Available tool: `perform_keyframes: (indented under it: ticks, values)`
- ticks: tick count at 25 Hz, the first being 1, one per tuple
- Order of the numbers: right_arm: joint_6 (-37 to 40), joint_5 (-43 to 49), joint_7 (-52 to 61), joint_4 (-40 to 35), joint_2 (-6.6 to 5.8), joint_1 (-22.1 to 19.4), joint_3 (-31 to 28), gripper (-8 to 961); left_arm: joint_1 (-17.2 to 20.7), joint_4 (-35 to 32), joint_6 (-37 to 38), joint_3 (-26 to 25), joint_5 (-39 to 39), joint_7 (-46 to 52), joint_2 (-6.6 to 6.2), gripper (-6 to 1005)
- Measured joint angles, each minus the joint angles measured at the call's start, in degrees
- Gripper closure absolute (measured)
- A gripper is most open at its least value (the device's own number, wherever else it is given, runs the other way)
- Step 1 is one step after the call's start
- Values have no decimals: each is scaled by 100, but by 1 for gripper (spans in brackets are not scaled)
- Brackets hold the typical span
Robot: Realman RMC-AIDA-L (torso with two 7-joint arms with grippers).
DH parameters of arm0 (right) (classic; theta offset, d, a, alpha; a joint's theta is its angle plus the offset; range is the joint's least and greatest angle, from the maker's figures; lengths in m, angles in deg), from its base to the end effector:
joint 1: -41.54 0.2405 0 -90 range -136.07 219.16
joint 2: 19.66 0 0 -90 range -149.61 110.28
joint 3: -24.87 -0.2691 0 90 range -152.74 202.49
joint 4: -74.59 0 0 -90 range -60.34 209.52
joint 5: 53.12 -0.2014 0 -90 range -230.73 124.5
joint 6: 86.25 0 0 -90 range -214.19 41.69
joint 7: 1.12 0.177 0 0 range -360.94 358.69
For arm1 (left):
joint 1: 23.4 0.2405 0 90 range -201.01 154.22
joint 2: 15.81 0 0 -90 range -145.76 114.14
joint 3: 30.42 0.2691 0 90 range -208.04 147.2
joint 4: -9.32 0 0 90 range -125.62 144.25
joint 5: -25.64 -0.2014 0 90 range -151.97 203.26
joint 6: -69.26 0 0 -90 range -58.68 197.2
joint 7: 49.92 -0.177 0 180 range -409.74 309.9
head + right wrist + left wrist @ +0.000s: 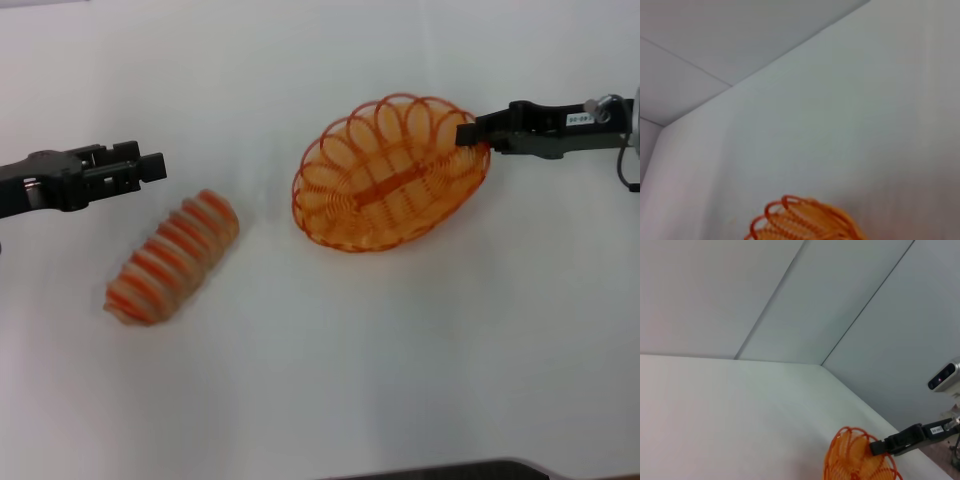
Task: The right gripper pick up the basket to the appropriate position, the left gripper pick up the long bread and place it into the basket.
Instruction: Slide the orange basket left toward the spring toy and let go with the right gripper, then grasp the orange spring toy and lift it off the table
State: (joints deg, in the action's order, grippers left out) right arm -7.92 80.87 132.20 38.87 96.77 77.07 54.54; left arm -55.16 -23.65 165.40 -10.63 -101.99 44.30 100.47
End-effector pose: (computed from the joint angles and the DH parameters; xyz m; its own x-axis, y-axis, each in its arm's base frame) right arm 0.3034 0.3746 -0.0199 0.1194 -0.8923 -0.4353 -0.9892 -0.1443 0.0246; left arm -0.2813 0.3320 -0.0069 0.5390 0.6252 0.5645 0.7375 -0.6740 0.0421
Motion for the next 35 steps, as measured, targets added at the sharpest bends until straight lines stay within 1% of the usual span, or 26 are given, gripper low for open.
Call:
perform_keyframes:
  ticks: [3, 6, 11, 16, 19, 21, 22, 24, 27, 28, 30, 31, 33, 35]
  values:
    - [-37, -28, -39, 8, 45, -15, -10, 719, 4, 0, -4, -2, 1, -1, 0, 328]
    - [-18, -49, -68, 10, 46, -73, -15, 628, 9, 0, -8, -2, 2, -1, 1, 329]
    - [218, -58, -189, -22, -12, -229, 13, 472, 28, 0, -12, -2, 2, 0, 0, 329]
    - [841, -86, -423, -75, -118, -341, -40, 305, 69, 0, -17, -1, 2, 0, 0, 329]
    - [1044, -182, -535, -397, -144, -515, -300, 312, 72, 1, 1, 0, 2, 4, 1, 329]
    - [1102, -571, -796, -658, -154, -682, -563, 316, 73, 1, 16, -1, 2, 16, 0, 329]
    - [1150, -876, -997, -732, -175, -755, -662, 317, 74, 0, 20, -1, 2, 23, 0, 328]
    - [1486, -1862, -1755, -758, -215, -885, -769, 318, 69, 0, 22, 1, 2, 38, -4, 328]
    - [2226, -2962, -3054, -742, -174, -966, -729, 320, 55, -63, 27, 24, 2, 67, -1, 328]
    - [2510, -3145, -3462, -748, -148, -959, -676, 321, 58, -107, 27, 30, 2, 90, 9, 328]
    - [2895, -3198, -3947, -825, -158, -898, -496, 324, 70, -195, 31, 37, -3, 168, 30, 328]
    - [3032, -3037, -4040, -916, -198, -855, -329, 325, 75, -241, 31, 46, -20, 239, 34, 328]
    - [3253, -2492, -4076, -1184, -284, -785, 105, 326, 78, -359, 34, 132, -64, 478, 44, 328]
    - [3328, -1961, -4048, -1369, -338, -738, 404, 326, 79, -615, 31, 370, -92, 926, 64, 328]
